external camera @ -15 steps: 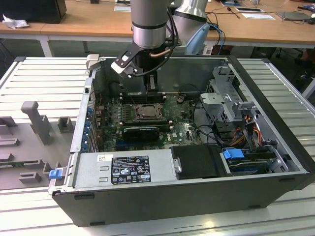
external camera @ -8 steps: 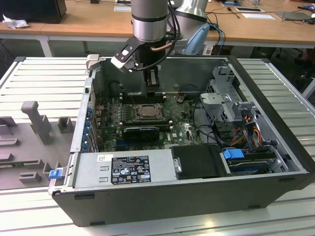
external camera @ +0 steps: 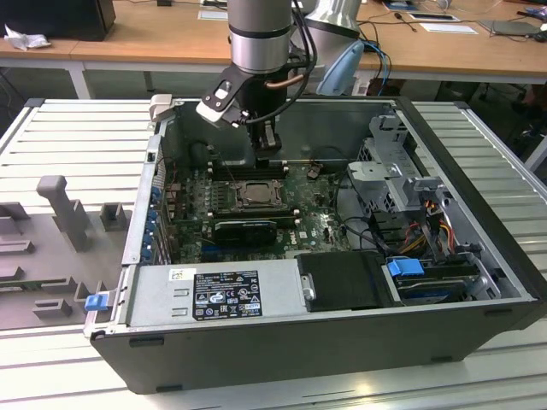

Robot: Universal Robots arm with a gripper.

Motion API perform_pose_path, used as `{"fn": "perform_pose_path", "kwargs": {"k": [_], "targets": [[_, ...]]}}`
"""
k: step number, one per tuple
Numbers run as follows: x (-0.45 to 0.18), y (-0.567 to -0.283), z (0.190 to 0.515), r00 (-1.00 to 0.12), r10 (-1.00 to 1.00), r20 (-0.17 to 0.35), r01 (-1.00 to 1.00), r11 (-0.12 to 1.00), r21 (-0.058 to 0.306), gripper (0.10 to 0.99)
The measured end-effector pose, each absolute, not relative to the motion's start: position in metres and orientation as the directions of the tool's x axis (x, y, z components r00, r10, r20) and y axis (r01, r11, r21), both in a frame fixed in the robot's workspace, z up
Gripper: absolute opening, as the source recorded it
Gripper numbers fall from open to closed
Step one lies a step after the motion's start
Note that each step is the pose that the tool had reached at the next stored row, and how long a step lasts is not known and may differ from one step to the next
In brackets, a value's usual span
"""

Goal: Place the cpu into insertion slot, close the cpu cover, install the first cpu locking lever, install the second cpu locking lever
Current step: 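Install the first cpu locking lever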

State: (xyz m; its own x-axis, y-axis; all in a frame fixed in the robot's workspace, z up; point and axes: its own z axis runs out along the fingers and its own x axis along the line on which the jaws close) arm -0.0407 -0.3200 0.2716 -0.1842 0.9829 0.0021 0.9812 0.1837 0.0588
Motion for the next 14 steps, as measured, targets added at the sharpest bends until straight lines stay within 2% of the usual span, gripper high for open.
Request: {"fn": "perform_pose_path", "kwargs": {"k": [14], "targets": [[-0.0406, -0.3200, 0.2716, -0.243, 0.970, 0.002, 0.968, 0.243, 0.059, 0.106]]}}
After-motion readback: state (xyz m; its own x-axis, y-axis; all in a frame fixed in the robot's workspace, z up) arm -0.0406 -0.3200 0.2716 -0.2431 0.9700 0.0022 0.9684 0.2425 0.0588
